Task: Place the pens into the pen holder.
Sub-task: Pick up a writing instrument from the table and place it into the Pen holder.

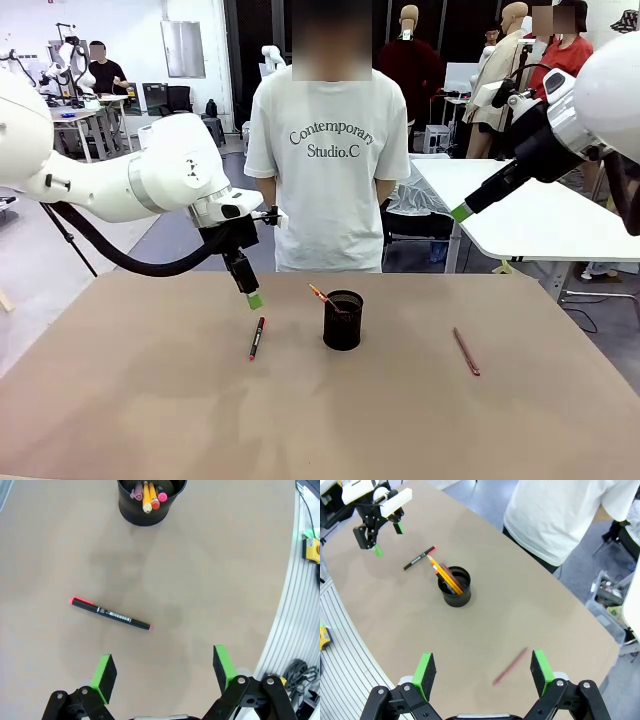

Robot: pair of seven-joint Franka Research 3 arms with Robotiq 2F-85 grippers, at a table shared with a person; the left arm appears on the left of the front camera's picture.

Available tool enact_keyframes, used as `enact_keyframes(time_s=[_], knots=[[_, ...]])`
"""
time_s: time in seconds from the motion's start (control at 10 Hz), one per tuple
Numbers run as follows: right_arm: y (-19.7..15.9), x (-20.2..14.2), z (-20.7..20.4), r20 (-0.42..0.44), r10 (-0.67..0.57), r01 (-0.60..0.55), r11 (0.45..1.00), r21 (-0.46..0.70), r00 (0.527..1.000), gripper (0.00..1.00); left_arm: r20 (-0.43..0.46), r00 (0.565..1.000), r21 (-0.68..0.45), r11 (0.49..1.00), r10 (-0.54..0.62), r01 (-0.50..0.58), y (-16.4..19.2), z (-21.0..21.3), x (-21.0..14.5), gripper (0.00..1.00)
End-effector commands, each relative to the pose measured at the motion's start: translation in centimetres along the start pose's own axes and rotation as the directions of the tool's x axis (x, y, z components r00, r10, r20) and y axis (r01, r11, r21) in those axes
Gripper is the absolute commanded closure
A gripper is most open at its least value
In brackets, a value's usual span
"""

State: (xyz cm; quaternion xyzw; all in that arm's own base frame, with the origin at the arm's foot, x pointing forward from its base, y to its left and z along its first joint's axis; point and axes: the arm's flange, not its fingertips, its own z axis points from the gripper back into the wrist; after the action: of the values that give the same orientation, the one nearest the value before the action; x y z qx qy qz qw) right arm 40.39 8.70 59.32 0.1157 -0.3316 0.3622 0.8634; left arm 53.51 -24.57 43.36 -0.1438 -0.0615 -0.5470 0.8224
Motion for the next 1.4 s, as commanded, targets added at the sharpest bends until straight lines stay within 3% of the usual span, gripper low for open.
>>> enact_keyframes(time_s=[0.0, 0.3, 0.5, 0.8, 1.0, 1.2, 1.3], knots=[[-0.1, 0.0, 0.1, 0.006, -0.001, 0.001, 1.0, 0.009, 1.0, 0.0, -0.01, 1.0, 0.001, 1.0, -0.005, 0.005, -0.3, 0.5, -0.5, 0.0], [-0.1, 0.0, 0.1, 0.006, -0.001, 0.001, 1.0, 0.009, 1.0, 0.0, -0.018, 0.998, 0.06, 0.996, 0.063, -0.062, 1.2, -1.4, 0.7, 0.0], [-0.1, 0.0, 0.1, 0.006, -0.001, 0.001, 1.0, 0.009, 1.0, 0.0, -0.07, 0.961, 0.236, 0.94, 0.269, -0.246, 2.8, -3.1, 2.0, 0.0], [-0.1, 0.0, 0.1, 0.006, -0.001, 0.001, 1.0, 0.009, 1.0, 0.0, -0.007, 0.912, 0.252, 0.883, 0.411, -0.396, 4.5, -6.1, 4.0, 0.0], [-0.1, 0.0, 0.1, 0.006, -0.001, 0.001, 1.0, 0.009, 1.0, 0.0, 0.062, 0.864, 0.306, 0.814, 0.5, -0.493, 5.6, -7.5, 4.6, 0.0], [-0.1, 0.0, 0.1, 0.006, -0.001, 0.001, 1.0, 0.009, 1.0, 0.0, 0.077, 0.823, 0.409, 0.735, 0.562, -0.541, 6.3, -7.9, 4.2, 0.0], [-0.1, 0.0, 0.1, 0.006, -0.001, 0.001, 1.0, 0.009, 1.0, 0.0, 0.072, 0.832, 0.366, 0.761, 0.55, -0.535, 6.0, -8.1, 4.2, 0.0]])
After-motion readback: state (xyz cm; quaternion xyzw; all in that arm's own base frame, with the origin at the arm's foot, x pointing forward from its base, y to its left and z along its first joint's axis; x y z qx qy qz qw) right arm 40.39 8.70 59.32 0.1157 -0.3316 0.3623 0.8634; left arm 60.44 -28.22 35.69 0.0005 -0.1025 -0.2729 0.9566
